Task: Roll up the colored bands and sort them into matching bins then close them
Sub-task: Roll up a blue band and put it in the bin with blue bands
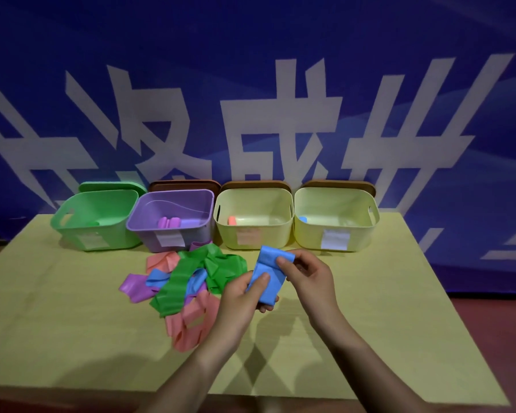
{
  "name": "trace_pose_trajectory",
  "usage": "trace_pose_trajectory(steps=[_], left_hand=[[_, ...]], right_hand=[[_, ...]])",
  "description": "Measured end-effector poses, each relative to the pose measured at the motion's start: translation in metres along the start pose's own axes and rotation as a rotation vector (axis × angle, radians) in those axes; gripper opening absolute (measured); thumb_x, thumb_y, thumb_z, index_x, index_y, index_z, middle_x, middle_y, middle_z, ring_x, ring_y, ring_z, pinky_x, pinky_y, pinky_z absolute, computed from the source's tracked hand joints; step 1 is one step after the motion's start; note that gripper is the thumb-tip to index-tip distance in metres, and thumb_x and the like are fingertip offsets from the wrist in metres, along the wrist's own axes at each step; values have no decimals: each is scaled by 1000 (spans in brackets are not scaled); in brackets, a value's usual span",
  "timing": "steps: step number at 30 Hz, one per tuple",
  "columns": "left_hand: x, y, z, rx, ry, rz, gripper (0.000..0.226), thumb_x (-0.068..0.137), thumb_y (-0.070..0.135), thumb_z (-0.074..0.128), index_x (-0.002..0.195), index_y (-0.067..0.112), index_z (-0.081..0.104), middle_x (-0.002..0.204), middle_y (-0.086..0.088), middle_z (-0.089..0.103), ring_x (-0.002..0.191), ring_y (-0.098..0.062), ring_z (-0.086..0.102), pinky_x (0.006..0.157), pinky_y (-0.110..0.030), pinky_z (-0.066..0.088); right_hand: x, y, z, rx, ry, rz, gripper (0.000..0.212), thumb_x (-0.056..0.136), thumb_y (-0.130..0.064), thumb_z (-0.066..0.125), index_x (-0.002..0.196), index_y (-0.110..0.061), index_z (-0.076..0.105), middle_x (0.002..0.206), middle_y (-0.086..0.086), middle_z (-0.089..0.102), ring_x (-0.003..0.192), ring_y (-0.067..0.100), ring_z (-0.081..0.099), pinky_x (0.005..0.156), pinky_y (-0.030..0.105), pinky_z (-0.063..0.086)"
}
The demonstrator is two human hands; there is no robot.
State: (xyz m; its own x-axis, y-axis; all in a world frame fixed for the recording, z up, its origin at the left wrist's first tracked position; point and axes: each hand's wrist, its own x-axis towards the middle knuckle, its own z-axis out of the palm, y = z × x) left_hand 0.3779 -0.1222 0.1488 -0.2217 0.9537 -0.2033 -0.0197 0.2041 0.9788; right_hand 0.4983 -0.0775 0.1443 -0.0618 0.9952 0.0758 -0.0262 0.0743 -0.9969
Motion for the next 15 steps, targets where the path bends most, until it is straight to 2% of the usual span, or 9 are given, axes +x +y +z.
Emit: trace_pose_trajectory(steps=[3,7,12,15], left_hand=[[-2,4,-4,-9,4,35,24,98,7,46,79,7,59,53,1,62,45,-8,49,48,-18,39],[-2,9,-14,-42,30,30,26,98,4,42,82,9,60,60,-2,62,46,-8,49,48,-19,38],[5,14,-22,-149,82,-19,29,94,-3,38,80,8,62,56,-4,55,49,-14,48,52,-25,37],[9,21,-20,-207,78,-5,25,99,12,43,86,6,64,60,-4,56,49,-13,51,53,-25,39]], right_hand=[[-1,4,7,-128,-18,-174,11,83,-10,68,86,-19,72,78,-2,62,73,9,56,69,17,43],[2,7,9,-333,-104,-487,23,84,-18,62,105,-19,73,89,-7,59,83,5,57,76,13,42],[16,6,7,-453,-245,-605,28,88,-15,54,112,-17,70,100,-5,58,95,3,56,84,13,41],[25,-1,6,-469,-327,-620,31,89,-10,52,115,-14,68,103,-1,60,99,2,56,85,14,42]])
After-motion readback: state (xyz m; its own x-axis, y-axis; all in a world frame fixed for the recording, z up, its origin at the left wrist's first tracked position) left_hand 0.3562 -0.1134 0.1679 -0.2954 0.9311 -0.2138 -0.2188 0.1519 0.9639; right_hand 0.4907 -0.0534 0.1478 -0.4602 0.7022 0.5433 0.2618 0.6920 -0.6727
